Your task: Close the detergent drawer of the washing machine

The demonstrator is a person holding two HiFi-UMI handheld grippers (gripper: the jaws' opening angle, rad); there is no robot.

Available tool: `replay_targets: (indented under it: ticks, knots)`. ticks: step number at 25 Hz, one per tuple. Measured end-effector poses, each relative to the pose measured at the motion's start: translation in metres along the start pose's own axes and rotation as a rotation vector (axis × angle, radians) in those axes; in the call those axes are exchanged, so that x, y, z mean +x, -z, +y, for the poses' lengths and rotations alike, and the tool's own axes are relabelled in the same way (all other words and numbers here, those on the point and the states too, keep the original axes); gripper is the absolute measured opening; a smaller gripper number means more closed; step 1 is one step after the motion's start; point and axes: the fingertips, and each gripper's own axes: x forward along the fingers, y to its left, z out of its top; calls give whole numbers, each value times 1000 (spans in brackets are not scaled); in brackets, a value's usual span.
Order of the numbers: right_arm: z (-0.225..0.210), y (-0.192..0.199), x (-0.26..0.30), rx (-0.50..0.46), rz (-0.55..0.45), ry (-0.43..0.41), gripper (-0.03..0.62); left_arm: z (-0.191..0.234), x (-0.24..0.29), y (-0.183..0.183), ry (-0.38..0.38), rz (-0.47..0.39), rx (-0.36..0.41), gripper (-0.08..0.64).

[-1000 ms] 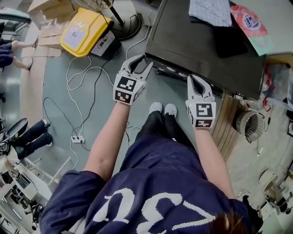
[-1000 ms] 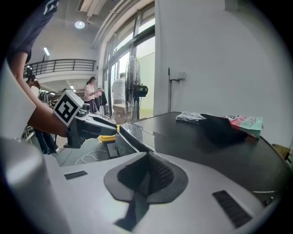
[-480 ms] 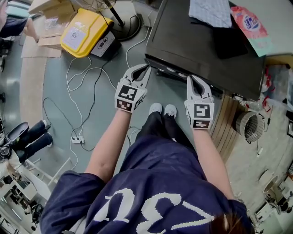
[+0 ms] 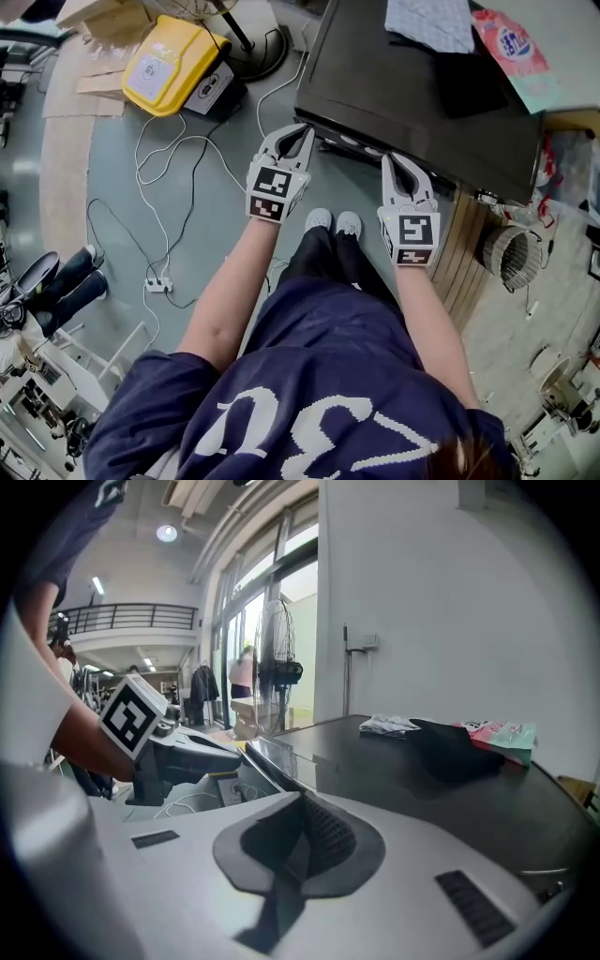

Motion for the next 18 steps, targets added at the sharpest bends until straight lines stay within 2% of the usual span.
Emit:
replay_targets:
  ticks: [4,8,12,18]
  knots:
    - [11,14,-1,61,10,-39,17,1,0,0,-3,-1,0,20]
    - [5,30,13,130,56,-26,17,0,1,0,-3,-1,9,20]
    - [12,30,23,109,80,-35,15,0,2,0,-2,-5,15,20]
    - [14,27,23,118,65,-32,15,2,1,-1,-9,-7,1,20]
